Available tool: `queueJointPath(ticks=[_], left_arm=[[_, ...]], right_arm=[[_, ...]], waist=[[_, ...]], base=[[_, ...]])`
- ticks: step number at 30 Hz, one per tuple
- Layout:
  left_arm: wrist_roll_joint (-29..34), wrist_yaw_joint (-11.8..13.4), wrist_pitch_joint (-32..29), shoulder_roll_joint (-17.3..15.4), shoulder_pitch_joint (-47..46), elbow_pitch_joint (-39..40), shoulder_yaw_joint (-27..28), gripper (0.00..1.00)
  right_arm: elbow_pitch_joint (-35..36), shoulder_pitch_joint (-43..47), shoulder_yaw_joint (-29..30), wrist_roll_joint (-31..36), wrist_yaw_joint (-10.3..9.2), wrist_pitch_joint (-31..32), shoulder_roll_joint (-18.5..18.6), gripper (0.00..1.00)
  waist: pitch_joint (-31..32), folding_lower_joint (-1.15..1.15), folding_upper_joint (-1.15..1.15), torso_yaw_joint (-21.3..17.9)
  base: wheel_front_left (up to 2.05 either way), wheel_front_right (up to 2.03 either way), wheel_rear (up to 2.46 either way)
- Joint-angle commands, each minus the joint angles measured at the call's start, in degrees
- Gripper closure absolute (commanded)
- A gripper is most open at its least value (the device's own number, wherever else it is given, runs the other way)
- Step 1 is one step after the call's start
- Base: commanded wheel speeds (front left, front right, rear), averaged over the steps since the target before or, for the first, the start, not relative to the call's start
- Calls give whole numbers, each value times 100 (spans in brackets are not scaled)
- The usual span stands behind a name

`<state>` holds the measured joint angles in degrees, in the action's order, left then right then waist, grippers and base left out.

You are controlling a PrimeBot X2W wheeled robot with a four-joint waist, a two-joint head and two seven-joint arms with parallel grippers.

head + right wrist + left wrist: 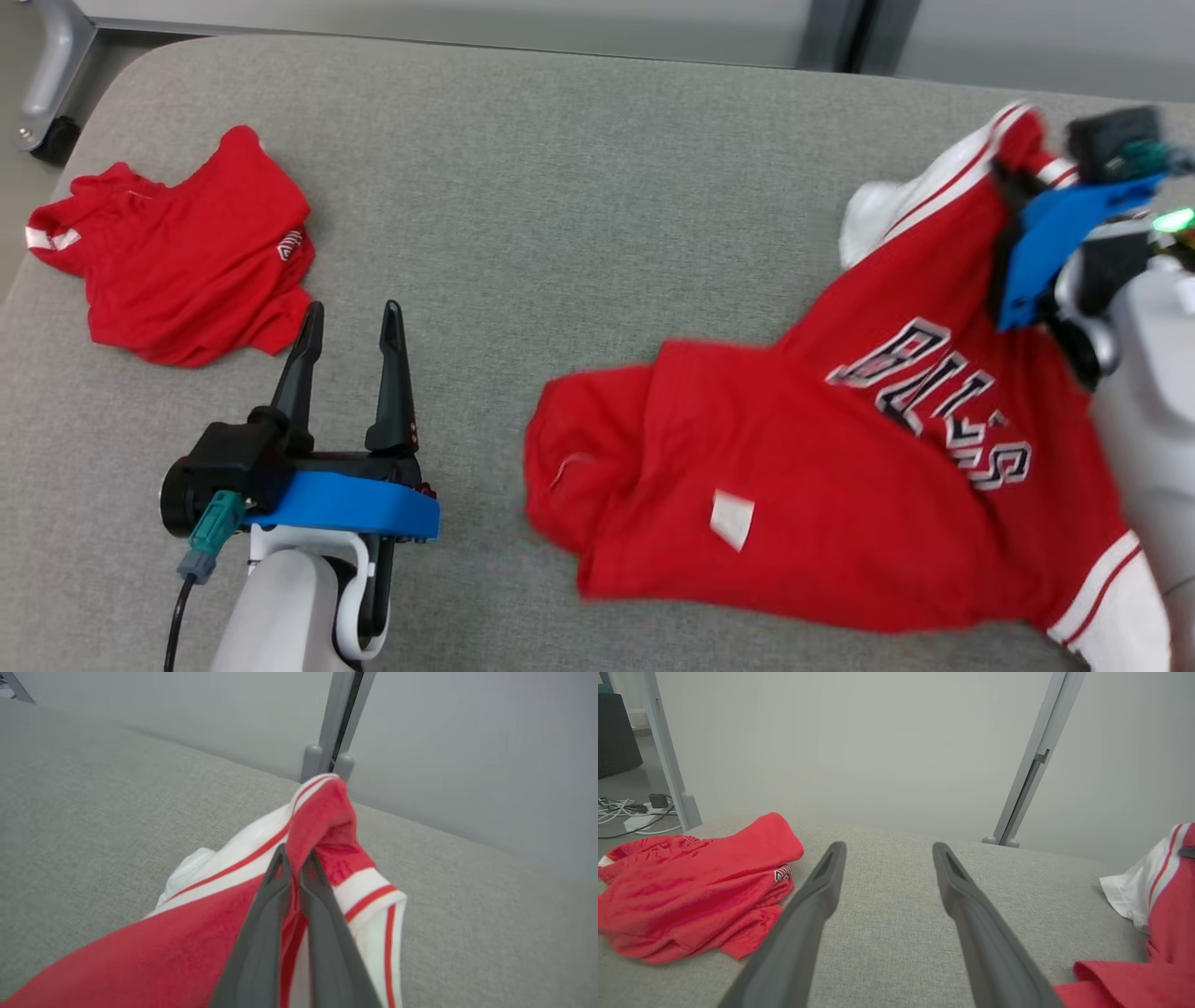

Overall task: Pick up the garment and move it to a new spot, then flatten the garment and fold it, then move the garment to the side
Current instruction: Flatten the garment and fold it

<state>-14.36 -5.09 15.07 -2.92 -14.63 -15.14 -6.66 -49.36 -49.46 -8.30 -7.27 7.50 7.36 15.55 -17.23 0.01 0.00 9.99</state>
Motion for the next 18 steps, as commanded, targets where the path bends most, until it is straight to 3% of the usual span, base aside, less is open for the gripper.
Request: queueJointPath(ticks=[1,8,9,10,11,18], left_arm=[[-25,1,15,6,-151,6,-55,0],[-117,27,16,7,-231,-10,-222,0],[-116,34,15,6,-232,-9,-236,0],[-126,41,16,6,-233,-11,-253,0],[-128,52,15,6,-229,-12,-258,0],[-43,70,15,5,-67,-38,-194,0]], right_arm=[[-125,-206,213,112,0,-137,132,100],[-944,-835,1521,876,0,-686,290,100],[-1062,-867,1622,968,1,-693,251,84],[-1157,-847,1683,1082,1,-697,218,48],[-1242,-829,1736,1151,1,-708,198,0],[-1427,-530,1958,1401,0,-1468,32,0]], waist=[[-25,-1,0,59],[-100,-1,0,292],[-107,-1,0,309],[-108,-1,0,329],[-106,-1,0,338],[12,-1,0,190]], base=[[0,0,0],[0,0,0],[0,0,0],[0,0,0],[0,0,0],[0,0,0]])
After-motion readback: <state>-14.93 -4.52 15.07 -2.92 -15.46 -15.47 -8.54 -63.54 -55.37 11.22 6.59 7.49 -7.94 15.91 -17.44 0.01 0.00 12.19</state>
